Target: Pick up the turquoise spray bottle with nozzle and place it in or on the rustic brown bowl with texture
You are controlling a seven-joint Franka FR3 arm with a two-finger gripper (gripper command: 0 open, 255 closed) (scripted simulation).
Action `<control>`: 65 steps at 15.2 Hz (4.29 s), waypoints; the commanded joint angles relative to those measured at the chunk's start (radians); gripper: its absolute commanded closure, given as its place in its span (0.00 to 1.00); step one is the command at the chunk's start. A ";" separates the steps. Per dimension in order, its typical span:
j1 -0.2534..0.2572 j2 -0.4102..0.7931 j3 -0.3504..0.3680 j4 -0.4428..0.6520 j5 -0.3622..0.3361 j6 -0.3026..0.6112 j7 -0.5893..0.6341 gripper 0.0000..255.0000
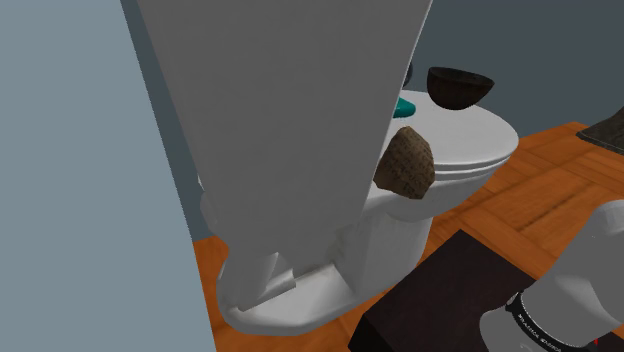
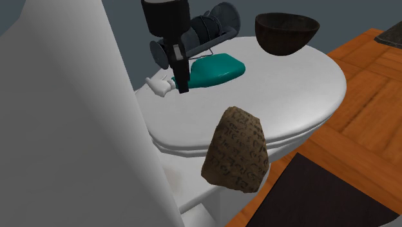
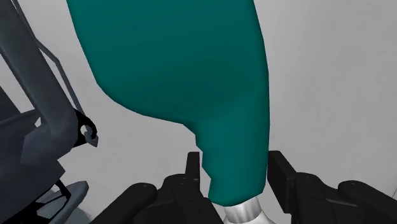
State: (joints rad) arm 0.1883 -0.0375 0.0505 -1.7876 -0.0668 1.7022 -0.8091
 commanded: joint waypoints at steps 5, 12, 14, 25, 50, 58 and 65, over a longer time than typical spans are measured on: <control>0.001 0.007 0.001 0.090 0.000 -0.083 -0.004 1.00; 0.001 0.027 0.002 0.210 -0.001 -0.183 -0.009 1.00; 0.002 0.035 0.002 0.247 -0.001 -0.212 -0.010 1.00; 0.005 0.107 0.004 0.493 -0.007 -0.386 -0.018 1.00; -0.264 0.017 -0.272 0.429 -0.023 -0.369 -0.567 1.00; -0.296 0.002 -0.304 0.340 -0.026 -0.289 -0.625 1.00; -0.293 -0.039 -0.301 0.194 -0.036 -0.185 -0.609 1.00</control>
State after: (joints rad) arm -0.1061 -0.0725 -0.2519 -1.5749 -0.1014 1.5033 -1.4222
